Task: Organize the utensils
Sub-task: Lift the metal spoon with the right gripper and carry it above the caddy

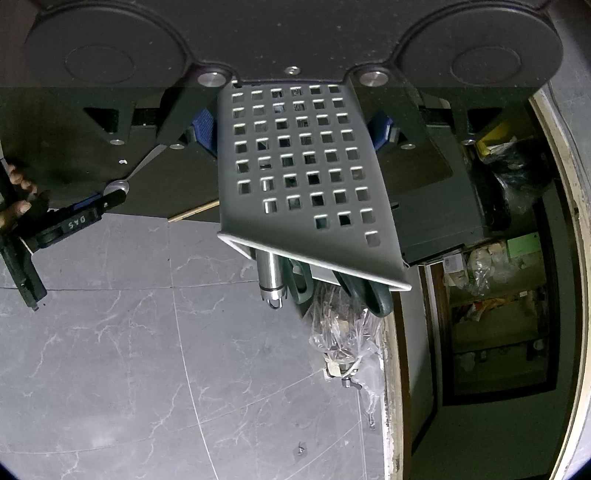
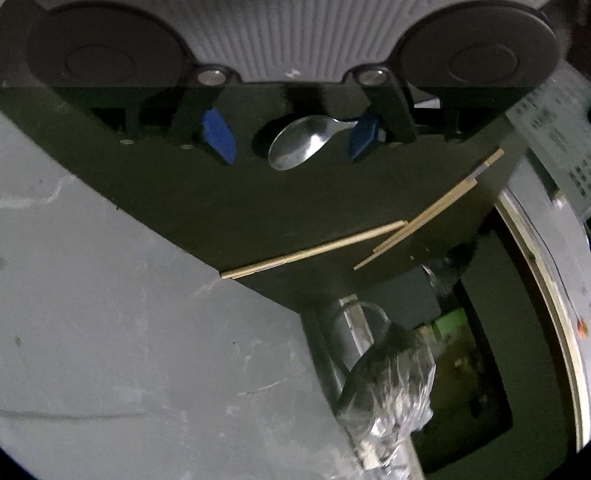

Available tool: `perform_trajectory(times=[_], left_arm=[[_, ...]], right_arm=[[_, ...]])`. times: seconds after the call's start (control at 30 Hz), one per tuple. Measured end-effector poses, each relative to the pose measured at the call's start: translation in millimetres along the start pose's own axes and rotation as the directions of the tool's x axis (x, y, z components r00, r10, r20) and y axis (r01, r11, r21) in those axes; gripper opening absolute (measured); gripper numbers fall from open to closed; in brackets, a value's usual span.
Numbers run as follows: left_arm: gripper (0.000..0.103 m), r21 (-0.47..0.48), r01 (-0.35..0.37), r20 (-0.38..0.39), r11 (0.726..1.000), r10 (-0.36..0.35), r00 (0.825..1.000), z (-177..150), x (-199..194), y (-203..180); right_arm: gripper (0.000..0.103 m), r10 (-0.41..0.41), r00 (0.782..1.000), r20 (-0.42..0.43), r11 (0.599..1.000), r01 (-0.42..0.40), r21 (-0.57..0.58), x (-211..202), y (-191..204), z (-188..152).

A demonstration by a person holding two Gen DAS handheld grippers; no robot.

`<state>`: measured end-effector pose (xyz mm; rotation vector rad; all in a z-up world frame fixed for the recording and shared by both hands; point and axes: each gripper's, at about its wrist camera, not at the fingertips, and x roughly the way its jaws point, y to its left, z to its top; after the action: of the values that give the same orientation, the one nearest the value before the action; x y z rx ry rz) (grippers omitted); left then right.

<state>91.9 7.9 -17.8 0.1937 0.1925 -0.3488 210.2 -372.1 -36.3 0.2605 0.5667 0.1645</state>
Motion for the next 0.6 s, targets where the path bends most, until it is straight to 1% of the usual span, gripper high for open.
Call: perform_trajectory(times=[0.07, 0.1, 0.17, 0.2, 0.23, 0.27, 0.43, 0.5, 0.53, 0.6], left_arm=[[0.079, 0.001, 0.001, 0.0, 1.0, -0.001, 1.0, 0, 0, -1], [0.079, 0.002, 0.0, 0.0, 1.0, 0.0, 1.0, 0, 1, -1], [0.079, 0.001, 0.001, -0.001, 1.0, -0.001, 1.0, 0, 0, 0], [0.079, 0.001, 0.001, -0.001, 1.0, -0.001, 1.0, 0, 0, -1], [0.079, 0.001, -0.001, 0.0, 1.0, 0.001, 1.0, 0, 1, -1], [0.079, 0.001, 0.0, 0.0, 1.0, 0.0, 1.0, 0, 0, 0], [0.079, 0.0, 0.0, -0.001, 1.0, 0.0, 1.0, 0, 0, 0], [0.079, 0.001, 0.0, -0.001, 1.0, 0.0, 1.0, 0, 1, -1], [0.079, 0.002, 0.0, -0.001, 1.0, 0.0, 1.0, 0, 0, -1], [0.079, 0.002, 0.0, -0.001, 1.0, 0.0, 1.0, 0, 0, 0]], right_arm=[[0.07, -0.017, 1.0, -0.009, 0.999, 0.016, -0.034, 2, 8, -1], [0.067, -0.013, 1.0, -0.011, 0.999, 0.012, -0.039, 2, 11, -1], [0.048, 0.006, 1.0, -0.016, 0.999, -0.007, -0.047, 3, 17, -2], [0.042, 0.012, 1.0, -0.017, 0.999, -0.013, -0.045, 5, 19, -2], [0.027, 0.014, 1.0, -0.02, 0.999, -0.014, -0.042, 6, 20, -2], [0.016, 0.009, 1.0, -0.026, 0.999, -0.01, -0.04, 7, 22, -2], [0.011, 0.016, 0.999, -0.029, 1.0, -0.016, 0.009, 9, 18, -1], [0.009, 0.04, 0.999, -0.025, 0.998, -0.039, 0.049, 9, 13, -1], [0.008, 0.052, 0.998, -0.02, 0.996, -0.05, 0.069, 9, 11, -1], [0.007, 0.059, 0.998, 0.005, 0.996, -0.059, 0.067, 6, 12, -1]])
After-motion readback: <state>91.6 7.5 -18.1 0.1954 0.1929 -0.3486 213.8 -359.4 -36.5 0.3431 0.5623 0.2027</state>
